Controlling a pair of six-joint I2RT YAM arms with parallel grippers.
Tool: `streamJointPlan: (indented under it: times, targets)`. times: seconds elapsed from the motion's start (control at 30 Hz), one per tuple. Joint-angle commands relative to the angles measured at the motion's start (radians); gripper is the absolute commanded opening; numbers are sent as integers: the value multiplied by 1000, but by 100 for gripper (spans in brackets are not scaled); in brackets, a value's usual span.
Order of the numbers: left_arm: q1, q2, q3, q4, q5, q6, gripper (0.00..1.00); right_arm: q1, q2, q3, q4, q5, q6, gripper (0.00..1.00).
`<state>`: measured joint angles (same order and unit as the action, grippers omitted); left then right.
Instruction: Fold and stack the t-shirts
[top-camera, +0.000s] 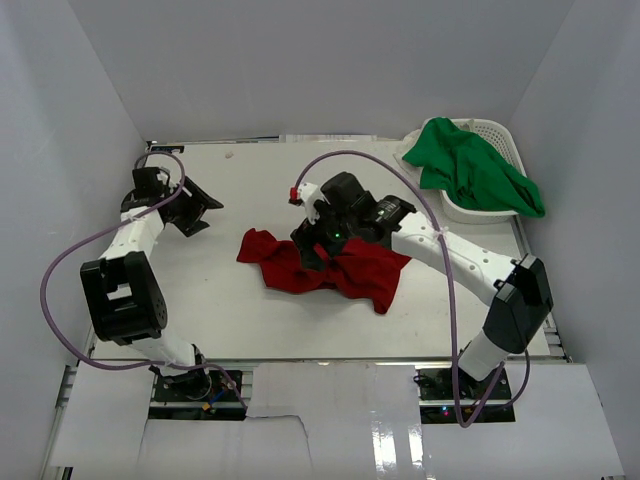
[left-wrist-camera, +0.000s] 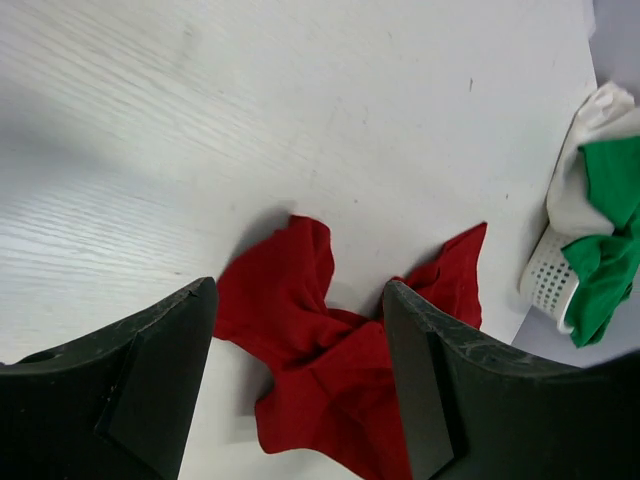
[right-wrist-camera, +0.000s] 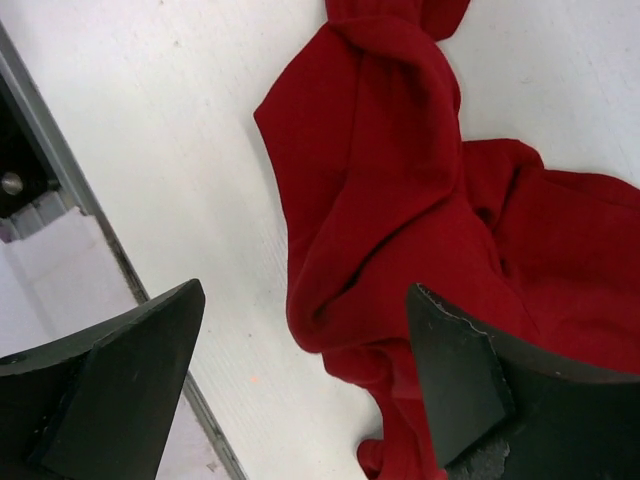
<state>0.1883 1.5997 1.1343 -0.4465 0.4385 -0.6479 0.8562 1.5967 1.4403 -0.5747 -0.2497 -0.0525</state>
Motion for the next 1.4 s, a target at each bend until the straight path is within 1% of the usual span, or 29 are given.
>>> streamJointPlan:
  times: [0.0,0.07,0.13,0.17,0.27,0.3,0.37,0.47,0.5,0.57,0.67,0.77,1.03,1.17,1.27,1.37]
  targets:
    - [82,3,61,-20,42,-6,77,70,35,69,-21,77,-79,87]
    - [140,17,70,-24,58,-10,77,107,69,101,-22,151,-116,87]
    - [166,22,85,-31,77,-13,77,167,115,139,-21,237,-147,87]
    - [175,22,91,-35,72,-12,77,182,137,156,-24,306,-158,87]
    - [177,13,104,-47,36,-15,77,247,232,239,-27,444,-188,86]
    - [177,3,99,-47,19,-25,77,271,282,264,-30,469,-194,85]
    - [180,-4,96,-47,3,-36,77,288,333,340,-33,513,-205,84]
    - [200,-14,94,-47,-6,-58,78,316,436,411,-57,579,-224,82]
    - [206,-11,94,-49,-1,-64,78,328,478,449,-66,593,-234,82]
    - [235,-9,96,-50,8,-73,78,340,511,486,-63,616,-259,81]
    - [287,3,101,-57,20,-76,78,349,571,520,-57,656,-285,79]
    - [324,6,107,-66,34,-73,78,357,629,562,-62,684,-314,78]
    - [332,-17,99,-57,5,-88,78,389,747,657,-28,731,-380,77]
    - [332,-15,104,-57,9,-99,78,397,796,675,-1,756,-400,77]
    - [332,-15,102,-51,12,-107,78,402,825,696,19,785,-420,73]
    - [332,-15,105,-49,19,-104,78,402,867,715,39,802,-438,67]
